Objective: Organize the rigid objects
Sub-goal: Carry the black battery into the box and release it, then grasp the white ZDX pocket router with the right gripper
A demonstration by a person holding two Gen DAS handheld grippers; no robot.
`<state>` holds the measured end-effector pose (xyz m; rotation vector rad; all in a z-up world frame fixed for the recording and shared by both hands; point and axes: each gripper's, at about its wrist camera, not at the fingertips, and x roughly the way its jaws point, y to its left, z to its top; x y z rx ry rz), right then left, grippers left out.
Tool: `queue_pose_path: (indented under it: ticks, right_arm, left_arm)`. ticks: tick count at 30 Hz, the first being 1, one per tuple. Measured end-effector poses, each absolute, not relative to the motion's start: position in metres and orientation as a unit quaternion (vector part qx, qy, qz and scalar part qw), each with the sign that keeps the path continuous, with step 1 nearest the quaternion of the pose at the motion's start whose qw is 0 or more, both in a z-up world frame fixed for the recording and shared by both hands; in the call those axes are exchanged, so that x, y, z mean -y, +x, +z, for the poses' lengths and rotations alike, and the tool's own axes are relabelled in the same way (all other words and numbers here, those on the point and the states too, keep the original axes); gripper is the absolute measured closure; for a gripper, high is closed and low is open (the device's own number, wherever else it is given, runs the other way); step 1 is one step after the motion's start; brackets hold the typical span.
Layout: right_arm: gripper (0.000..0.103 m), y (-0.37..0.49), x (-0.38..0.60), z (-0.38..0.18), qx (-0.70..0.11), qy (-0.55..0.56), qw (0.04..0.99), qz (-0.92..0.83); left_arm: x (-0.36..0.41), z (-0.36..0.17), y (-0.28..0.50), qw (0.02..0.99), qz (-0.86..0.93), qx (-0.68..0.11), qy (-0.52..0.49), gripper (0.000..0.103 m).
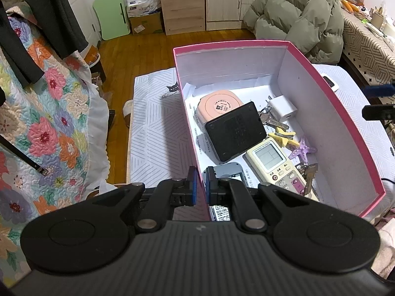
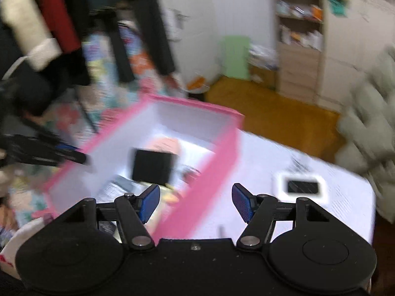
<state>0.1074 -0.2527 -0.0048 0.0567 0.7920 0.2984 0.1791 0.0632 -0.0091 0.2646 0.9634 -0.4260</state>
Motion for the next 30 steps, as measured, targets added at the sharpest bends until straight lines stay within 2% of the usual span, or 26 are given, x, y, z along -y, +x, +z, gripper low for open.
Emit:
queue_pose_path:
  ticks: [5, 12, 18, 21, 30]
  right_arm:
    - [0.034, 0.111, 0.282, -0.038, -0.427, 0.046, 0.897, 0.103]
    - [0.035, 0.131, 0.278, -0.075, -0.452, -0.001, 0.889, 0.071]
    - [0.031, 0.178, 0.315, -0.099, -0.477, 0.104, 0.873, 0.008]
    - [0.013, 0.202, 0.324, -0.103, -0.464, 0.119, 0.877, -0.021]
    - [0.003, 0.248, 0.311, -0.113, -0.449, 0.1, 0.884, -0.081]
  left_arm:
    - [-0.063, -0.009, 0.179, 0.856, -0.201, -0.459, 0.126, 0.097]
    - [-0.061, -0.01, 0.178, 0.856, -0.197, -0.461, 0.129, 0.097]
    - [-0.06, -0.011, 0.18, 0.854, -0.196, -0.464, 0.129, 0.097]
    - [-0.059, -0.011, 0.181, 0.853, -0.194, -0.466, 0.131, 0.097]
    - [-0.057, -0.013, 0.184, 0.851, -0.193, -0.471, 0.129, 0.097]
